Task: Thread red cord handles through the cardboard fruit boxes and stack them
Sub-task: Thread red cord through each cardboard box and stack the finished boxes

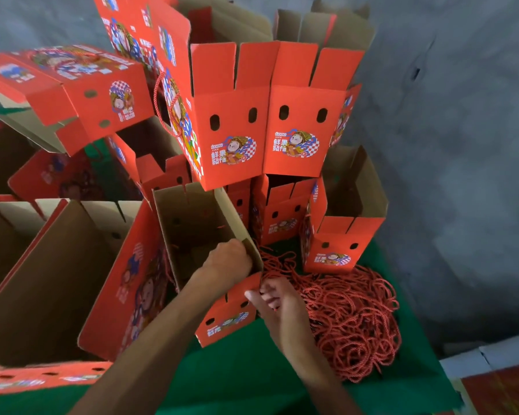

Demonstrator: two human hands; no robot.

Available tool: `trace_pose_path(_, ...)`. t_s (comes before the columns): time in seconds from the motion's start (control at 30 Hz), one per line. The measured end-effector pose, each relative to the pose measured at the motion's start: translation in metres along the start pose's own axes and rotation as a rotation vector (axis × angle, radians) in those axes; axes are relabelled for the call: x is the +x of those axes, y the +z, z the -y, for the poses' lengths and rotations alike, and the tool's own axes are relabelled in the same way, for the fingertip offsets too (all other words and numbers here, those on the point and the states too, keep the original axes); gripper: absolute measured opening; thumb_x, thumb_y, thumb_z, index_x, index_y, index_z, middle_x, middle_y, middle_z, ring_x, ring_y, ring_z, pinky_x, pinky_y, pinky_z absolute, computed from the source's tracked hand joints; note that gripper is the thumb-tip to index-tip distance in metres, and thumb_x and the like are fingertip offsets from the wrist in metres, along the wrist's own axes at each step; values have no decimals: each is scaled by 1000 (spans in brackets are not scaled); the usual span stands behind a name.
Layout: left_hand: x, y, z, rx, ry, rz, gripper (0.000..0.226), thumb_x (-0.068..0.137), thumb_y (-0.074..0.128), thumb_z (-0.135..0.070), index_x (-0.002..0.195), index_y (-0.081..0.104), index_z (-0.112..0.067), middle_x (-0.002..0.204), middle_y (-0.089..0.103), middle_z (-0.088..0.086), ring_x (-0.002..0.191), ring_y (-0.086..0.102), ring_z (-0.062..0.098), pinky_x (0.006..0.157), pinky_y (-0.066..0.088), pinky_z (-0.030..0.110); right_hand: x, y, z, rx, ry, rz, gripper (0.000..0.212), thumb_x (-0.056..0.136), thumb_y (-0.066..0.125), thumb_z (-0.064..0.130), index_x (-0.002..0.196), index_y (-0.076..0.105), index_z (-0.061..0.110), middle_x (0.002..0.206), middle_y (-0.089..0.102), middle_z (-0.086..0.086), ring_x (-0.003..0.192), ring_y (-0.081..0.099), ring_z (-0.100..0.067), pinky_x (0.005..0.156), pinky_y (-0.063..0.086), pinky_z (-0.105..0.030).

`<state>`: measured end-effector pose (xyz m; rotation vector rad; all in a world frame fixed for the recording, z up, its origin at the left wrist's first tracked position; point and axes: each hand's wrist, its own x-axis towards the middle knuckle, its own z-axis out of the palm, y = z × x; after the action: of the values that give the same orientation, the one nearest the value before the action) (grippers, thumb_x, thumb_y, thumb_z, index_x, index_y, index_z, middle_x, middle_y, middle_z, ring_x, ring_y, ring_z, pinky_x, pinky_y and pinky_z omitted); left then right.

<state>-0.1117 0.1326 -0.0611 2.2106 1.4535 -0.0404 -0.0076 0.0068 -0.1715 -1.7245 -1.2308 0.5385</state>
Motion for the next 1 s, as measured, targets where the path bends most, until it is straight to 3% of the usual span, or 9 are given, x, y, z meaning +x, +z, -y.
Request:
trace_pose_path(0.1, -15, -10, 6, 7, 173, -66, 38, 106, 34, -44, 94, 57, -17, 82, 61, 0, 86, 70, 29, 74, 56, 42, 2, 2, 0, -44, -48, -129, 29, 98, 70, 43, 81, 62, 21, 72, 60, 13, 64, 57, -4, 58, 46, -22)
trace_pose_path(0.2, -24, -20, 20, 27, 204, 7, 62, 86, 41, -81, 85, 67, -24, 76, 68, -7, 67, 68, 10, 64, 57, 35, -6, 7, 4, -182, -262, -35, 19, 104, 62, 33, 91, 68, 21, 84, 64, 16, 73, 57, 3, 69, 49, -18)
trace_pose_path(0.3, -18, -24, 28, 162, 254, 136, 28, 94, 59, -52, 83, 61, -26, 87, 63, -8, 83, 64, 16, 78, 56, 37, -24, 17, -2, -443, -471, 51, 16, 106, 55, 34, 114, 67, 27, 113, 63, 10, 94, 59, -4, 86, 52, -25)
trace_pose_path(0.4, -11, -25, 21, 140, 333, 106, 28, 98, 57, -39, 73, 53, -28, 79, 56, -13, 80, 61, 17, 76, 54, 38, -41, 24, -7, -549, -389, 152, 32, 106, 48, 37, 138, 53, 39, 144, 51, -4, 113, 61, -18, 94, 53, -33)
trace_pose_path(0.57, -12, -8, -8, 307, 417, -129, 21, 97, 50, -38, 106, 64, -26, 103, 68, -1, 96, 67, 28, 76, 51, 36, -42, 22, -12, -647, -212, 363, 59, 106, 42, 37, 153, 12, 56, 170, -1, -23, 148, 32, -42, 120, 32, -47)
trace_pose_path(0.67, -21, 0, -19, 321, 451, -283, 24, 101, 44, -41, 91, 61, -27, 85, 66, -5, 83, 69, 23, 67, 53, 34, -30, 17, -14, -704, -193, 355, 48, 104, 50, 41, 148, 31, 46, 169, 2, -23, 146, 35, -39, 123, 31, -46)
trace_pose_path(0.77, -38, 0, -18, 138, 557, -612, 33, 105, 42, -43, 92, 68, -28, 84, 70, -11, 74, 68, 15, 59, 54, 32, -24, 16, -14, -698, -177, 335, 37, 97, 57, 49, 133, 48, 40, 165, 13, -20, 142, 39, -36, 121, 33, -43)
trace_pose_path(0.87, -45, -1, 16, -171, 711, -905, 28, 104, 49, -27, 118, 70, -14, 120, 70, -4, 111, 67, 14, 90, 54, 35, -20, 8, -14, -697, -212, 274, 46, 87, 59, 60, 127, 51, 39, 158, 27, -18, 132, 47, -35, 110, 44, -43)
trace_pose_path(1.0, -43, 17, 67, -238, 572, -842, 64, 100, 50, -33, 154, 31, -3, 165, 25, 7, 153, 23, 28, 121, 25, 54, -9, -20, -3, -644, -308, 130, 53, 80, 64, 72, 115, 58, 32, 141, 45, -17, 117, 56, -32, 100, 53, -39)
